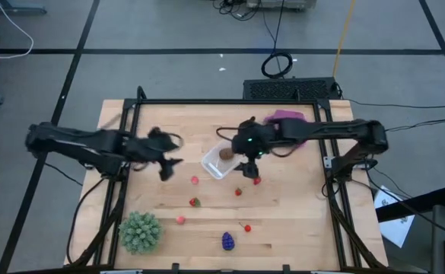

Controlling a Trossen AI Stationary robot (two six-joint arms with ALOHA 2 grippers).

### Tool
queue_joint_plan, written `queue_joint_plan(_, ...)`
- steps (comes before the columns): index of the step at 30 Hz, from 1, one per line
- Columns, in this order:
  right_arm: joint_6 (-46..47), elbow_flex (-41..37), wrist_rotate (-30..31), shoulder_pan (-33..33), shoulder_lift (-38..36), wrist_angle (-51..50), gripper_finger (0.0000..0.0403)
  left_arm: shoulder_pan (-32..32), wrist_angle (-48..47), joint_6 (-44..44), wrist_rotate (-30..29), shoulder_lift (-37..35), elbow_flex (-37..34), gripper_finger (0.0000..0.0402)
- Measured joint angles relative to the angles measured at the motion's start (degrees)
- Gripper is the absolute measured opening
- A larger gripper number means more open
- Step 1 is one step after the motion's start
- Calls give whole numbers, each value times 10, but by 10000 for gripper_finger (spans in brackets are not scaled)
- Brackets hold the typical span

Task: Pick and placing Produce into tupperware
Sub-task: Put the top peach into the transparent bin

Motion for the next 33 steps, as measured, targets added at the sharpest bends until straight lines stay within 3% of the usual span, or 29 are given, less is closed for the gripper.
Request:
queue_joint_plan(7,5,0,1,3,-75,-6,304,-3,14,-102,89,161,-2,257)
queue_joint_plan(13,5,0,2,2,-111,-4,304,-3,13,-144,149,254,-2,257)
queue_joint_plan(21,5,0,2,2,-121,-4,304,-1,97,-131,149,302,-1,257)
queue_joint_plan(33,5,0,2,2,-122,-5,304,33,79,-114,154,356,-1,257)
